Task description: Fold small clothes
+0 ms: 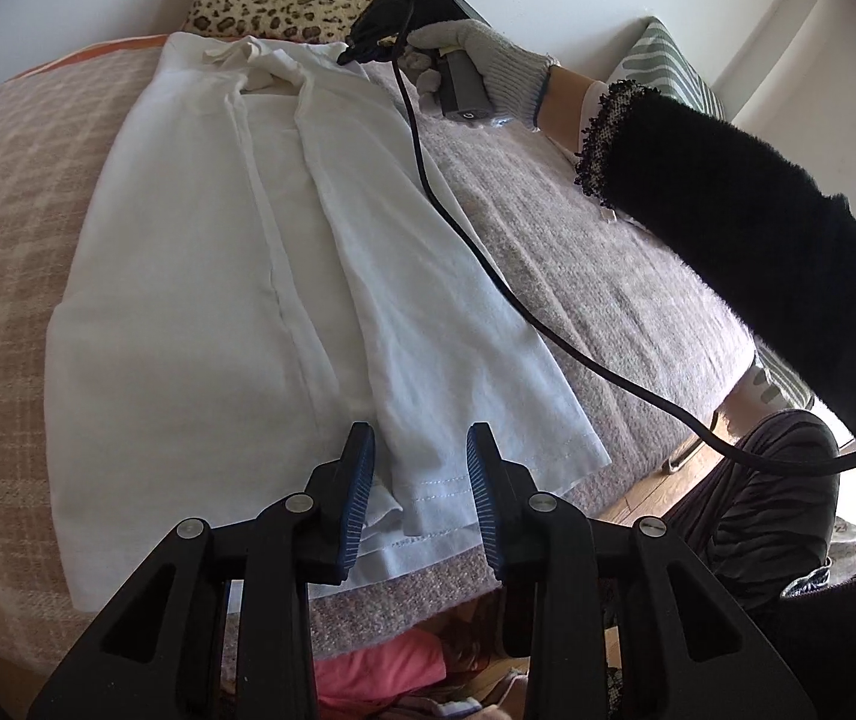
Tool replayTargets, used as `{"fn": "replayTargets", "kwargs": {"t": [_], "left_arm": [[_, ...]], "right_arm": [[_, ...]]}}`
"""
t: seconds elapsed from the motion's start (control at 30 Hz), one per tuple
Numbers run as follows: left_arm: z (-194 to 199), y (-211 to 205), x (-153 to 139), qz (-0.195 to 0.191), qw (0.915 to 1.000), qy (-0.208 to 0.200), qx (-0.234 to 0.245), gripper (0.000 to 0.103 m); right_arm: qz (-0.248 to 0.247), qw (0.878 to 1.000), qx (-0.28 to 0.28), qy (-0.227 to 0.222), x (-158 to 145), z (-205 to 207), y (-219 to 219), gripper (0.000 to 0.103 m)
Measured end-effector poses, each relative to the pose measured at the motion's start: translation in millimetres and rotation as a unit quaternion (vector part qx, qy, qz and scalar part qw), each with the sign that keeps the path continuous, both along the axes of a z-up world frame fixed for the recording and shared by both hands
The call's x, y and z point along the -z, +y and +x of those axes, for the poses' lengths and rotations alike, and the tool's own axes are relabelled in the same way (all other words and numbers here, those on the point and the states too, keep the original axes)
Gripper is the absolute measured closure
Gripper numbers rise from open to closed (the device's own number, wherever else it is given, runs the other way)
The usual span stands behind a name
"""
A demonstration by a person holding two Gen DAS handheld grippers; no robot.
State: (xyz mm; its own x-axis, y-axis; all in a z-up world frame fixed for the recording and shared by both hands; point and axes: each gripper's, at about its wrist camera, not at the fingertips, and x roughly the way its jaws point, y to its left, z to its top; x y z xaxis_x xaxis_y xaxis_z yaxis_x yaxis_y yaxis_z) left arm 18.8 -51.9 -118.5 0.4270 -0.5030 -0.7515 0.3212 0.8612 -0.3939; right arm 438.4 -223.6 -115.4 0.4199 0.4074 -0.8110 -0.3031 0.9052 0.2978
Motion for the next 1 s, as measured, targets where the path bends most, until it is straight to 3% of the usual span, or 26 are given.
{"fn": "replayTargets", "kwargs": {"t": [0.13,0.27,0.3,0.33,0.37,0.47,0.63,0.7,0.77,1.0], "left_arm": [[-0.3,-2.9,0.6,0.003,1.0000,-0.003,0.004,0.073],[-1.1,-4.0,0.3,0.003,1.0000,0.000,0.008,0.073],[-1.1,-2.8,0.1,0.001,1.0000,0.001,0.007,0.073],[-1.1,-1.1,-0.3,-0.001,1.0000,0.001,0.006,0.073],[-1.3,0.7,-1.4,-0.003,1.0000,0.001,0.004,0.073],[-5.6,6.5,-7.3,-0.006,0.9999,-0.011,-0.006,0.073],[-12.5,18.9,-22.7,0.014,0.9979,-0.055,-0.032,0.073],[-13.1,26.1,-24.9,0.014,0.9972,-0.056,-0.047,0.073],[-13.4,33.6,-25.6,0.018,0.9962,-0.058,-0.063,0.073],[-9.4,57.5,-9.4,0.019,0.9953,-0.021,-0.093,0.073]], "right_arm": [[-0.082,0.996,-0.027,-0.031,-6.7,3.9,20.1,0.103],[-0.099,0.994,-0.036,-0.031,-3.7,3.6,26.4,0.098],[-0.096,0.994,-0.031,-0.031,-6.3,3.6,24.0,0.093],[-0.100,0.994,-0.014,-0.039,-11.2,2.8,20.8,0.073],[-0.110,0.993,0.005,-0.053,-18.2,1.0,18.3,0.064],[-0.078,0.994,-0.003,-0.078,-44.2,-8.1,19.2,0.064],[-0.043,0.992,-0.080,-0.087,-73.4,-22.2,64.2,0.063],[-0.021,0.991,-0.105,-0.079,-77.3,-26.9,84.5,0.061],[-0.005,0.990,-0.125,-0.062,-75.3,-29.8,105.6,0.051],[-0.066,0.985,-0.157,-0.038,-65.7,-28.9,194.9,0.054]]}}
